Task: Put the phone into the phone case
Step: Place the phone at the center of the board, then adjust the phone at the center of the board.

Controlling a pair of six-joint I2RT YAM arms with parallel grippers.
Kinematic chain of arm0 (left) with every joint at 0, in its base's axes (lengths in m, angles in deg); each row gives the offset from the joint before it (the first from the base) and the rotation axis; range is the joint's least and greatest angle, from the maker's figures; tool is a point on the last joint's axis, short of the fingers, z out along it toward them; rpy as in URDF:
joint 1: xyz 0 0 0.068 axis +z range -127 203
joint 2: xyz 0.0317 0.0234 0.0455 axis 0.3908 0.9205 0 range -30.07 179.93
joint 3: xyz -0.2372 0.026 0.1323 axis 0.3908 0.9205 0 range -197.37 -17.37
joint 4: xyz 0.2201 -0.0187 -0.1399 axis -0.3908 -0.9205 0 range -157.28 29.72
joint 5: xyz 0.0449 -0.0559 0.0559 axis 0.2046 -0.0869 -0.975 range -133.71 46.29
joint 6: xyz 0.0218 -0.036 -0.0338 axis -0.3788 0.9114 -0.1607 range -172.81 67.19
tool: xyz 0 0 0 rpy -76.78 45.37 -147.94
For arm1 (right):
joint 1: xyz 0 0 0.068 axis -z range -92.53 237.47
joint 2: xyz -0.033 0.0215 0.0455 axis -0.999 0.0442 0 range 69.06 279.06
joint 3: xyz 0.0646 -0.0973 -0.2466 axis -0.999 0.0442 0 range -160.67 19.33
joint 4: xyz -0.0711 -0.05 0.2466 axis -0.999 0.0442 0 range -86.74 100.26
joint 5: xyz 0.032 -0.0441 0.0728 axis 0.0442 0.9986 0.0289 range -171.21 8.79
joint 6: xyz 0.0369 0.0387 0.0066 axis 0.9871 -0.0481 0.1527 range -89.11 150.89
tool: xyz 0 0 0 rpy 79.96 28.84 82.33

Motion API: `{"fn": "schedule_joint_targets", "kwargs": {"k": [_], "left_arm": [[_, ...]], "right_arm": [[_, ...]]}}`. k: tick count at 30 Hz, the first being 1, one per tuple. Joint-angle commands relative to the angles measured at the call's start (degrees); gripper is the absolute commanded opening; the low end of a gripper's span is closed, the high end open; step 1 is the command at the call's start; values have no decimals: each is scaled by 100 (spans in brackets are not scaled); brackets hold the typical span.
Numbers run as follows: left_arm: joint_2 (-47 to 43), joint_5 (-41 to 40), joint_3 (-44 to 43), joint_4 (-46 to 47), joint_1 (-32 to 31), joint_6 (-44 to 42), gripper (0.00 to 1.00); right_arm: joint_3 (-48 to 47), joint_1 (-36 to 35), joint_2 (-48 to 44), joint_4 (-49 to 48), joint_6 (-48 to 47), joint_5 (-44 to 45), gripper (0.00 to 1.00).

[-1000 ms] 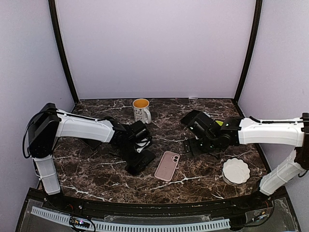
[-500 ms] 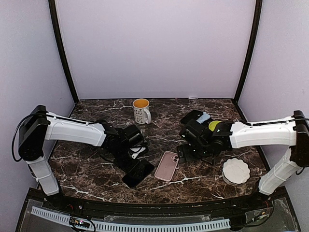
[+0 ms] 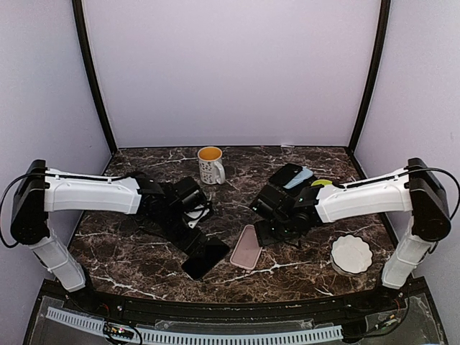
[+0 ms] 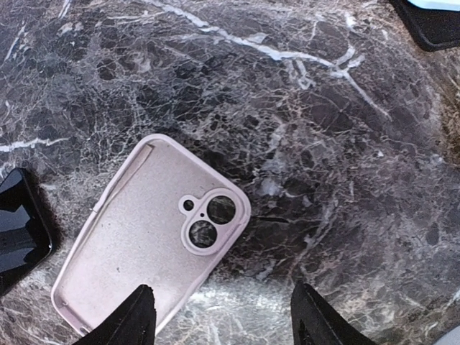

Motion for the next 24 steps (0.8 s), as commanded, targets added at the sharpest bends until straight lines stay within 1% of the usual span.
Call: {"fn": "schedule_joint_targets", "kwargs": {"k": [1, 3, 6, 9, 12, 13, 14, 16, 20, 24], "left_arm": [[-422, -573, 225, -463, 136, 37, 67], [-406, -782, 375, -617, 253, 61, 61], [-287, -1176, 676, -800, 394, 47, 58], [-73, -1145, 686, -797, 493, -4, 55], [307, -1353, 669, -844, 509, -7, 54], [404, -1359, 635, -882, 504, -24, 51], [603, -1249, 619, -890, 472, -51, 47], [804, -1106, 597, -885, 327, -125, 46], [915, -732, 613, -791, -26, -302, 46], [884, -255, 598, -650, -342, -405, 46]], "right_arm": [[-165, -131, 335, -232, -19, -87, 61], [-239, -165, 486, -162, -62, -51, 60], [-309, -219, 639, -63, -84, 14, 60], [-302, -250, 692, -60, -89, 22, 60], [-261, -274, 720, -64, -51, 33, 60], [-244, -278, 718, -60, -45, 37, 60], [-226, -279, 713, -56, -35, 44, 60], [-172, -287, 681, -40, -18, 82, 59], [-48, -271, 630, -30, -87, 224, 59], [-172, -248, 723, 95, -350, 405, 58]]}}
